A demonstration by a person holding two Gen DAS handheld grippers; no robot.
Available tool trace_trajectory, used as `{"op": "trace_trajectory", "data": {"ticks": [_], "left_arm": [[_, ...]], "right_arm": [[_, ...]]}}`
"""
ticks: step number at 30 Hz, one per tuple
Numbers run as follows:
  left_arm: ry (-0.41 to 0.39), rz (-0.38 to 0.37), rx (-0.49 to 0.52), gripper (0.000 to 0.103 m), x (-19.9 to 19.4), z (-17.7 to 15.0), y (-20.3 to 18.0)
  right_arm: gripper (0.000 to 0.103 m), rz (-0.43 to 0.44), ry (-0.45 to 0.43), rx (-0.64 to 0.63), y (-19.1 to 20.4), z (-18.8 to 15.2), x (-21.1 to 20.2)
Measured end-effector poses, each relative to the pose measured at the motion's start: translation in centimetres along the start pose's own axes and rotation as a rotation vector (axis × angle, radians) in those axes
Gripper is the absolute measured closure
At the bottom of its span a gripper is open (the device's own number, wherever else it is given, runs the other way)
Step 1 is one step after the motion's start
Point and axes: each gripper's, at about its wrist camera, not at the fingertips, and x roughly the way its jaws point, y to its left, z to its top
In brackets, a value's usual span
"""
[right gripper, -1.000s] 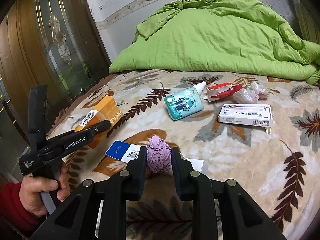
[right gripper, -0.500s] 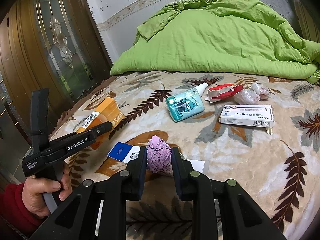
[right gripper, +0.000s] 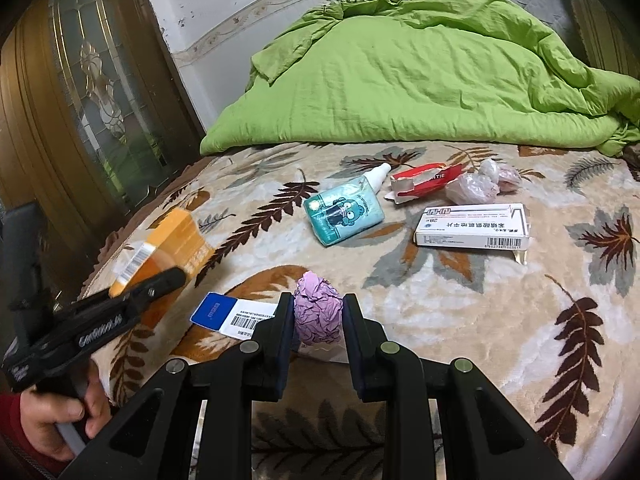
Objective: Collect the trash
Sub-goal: 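Lift the orange box and purple wrapper up off the bed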
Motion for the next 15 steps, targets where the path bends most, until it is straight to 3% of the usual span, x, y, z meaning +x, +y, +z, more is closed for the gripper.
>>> {"op": "trace_trajectory", "data": {"ticks": [6,15], "left_arm": [[0.023,-0.020,0.002,0.078,-1.3,-0.8,-0.8],[-0.012,-0.008,0.016,0.078,-4.2,-0.8,-1.4]], "right_arm": [[0.077,0.012,-0.005,-0.002,0.1,0.0,-0.2],[0.077,0.034,-0.017,-0.006,0.6,-0.3,-0.9]]}}
